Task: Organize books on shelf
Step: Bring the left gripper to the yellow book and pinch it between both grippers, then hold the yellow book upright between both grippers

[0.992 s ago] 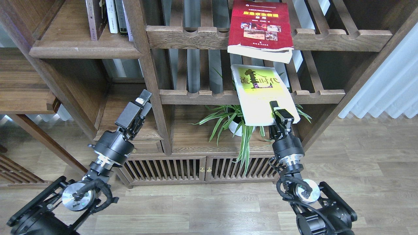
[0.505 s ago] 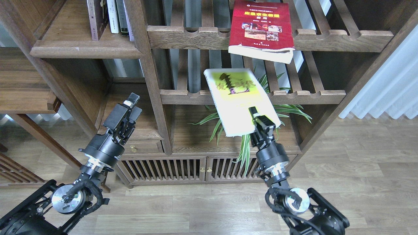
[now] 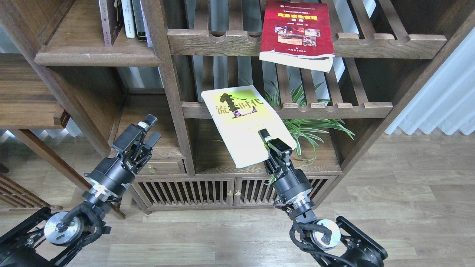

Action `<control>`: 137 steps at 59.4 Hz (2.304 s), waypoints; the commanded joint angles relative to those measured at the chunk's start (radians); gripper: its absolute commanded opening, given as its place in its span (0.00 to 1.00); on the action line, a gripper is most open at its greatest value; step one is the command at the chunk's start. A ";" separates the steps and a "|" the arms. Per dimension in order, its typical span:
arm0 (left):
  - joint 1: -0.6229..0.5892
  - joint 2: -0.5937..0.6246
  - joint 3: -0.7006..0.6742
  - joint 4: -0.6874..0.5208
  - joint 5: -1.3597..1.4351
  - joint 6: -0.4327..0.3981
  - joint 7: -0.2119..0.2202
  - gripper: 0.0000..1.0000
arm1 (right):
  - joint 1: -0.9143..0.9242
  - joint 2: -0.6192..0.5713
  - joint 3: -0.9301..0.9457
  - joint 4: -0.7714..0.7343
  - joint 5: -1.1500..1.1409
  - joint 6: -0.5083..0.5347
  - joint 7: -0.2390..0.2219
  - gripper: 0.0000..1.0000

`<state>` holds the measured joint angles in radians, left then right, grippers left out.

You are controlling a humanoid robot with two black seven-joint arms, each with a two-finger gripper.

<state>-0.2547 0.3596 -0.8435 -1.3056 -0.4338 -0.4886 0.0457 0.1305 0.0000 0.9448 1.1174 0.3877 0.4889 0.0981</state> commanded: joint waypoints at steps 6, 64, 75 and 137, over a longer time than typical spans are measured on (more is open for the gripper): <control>0.002 -0.010 0.021 -0.001 -0.003 0.000 0.000 0.87 | -0.006 0.000 -0.031 0.012 -0.007 0.000 0.000 0.07; 0.031 -0.002 0.060 -0.001 0.009 0.000 0.002 0.86 | -0.011 0.000 -0.155 0.027 -0.116 0.000 -0.008 0.10; 0.031 -0.007 0.066 -0.001 0.020 0.000 0.002 0.87 | -0.018 0.000 -0.198 0.041 -0.127 0.000 -0.008 0.10; -0.012 -0.045 0.115 0.028 0.049 0.000 0.003 0.72 | -0.040 0.000 -0.228 0.068 -0.144 0.000 -0.014 0.08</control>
<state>-0.2648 0.3167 -0.7284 -1.2779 -0.3871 -0.4889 0.0491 0.0917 0.0000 0.7196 1.1856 0.2438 0.4886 0.0848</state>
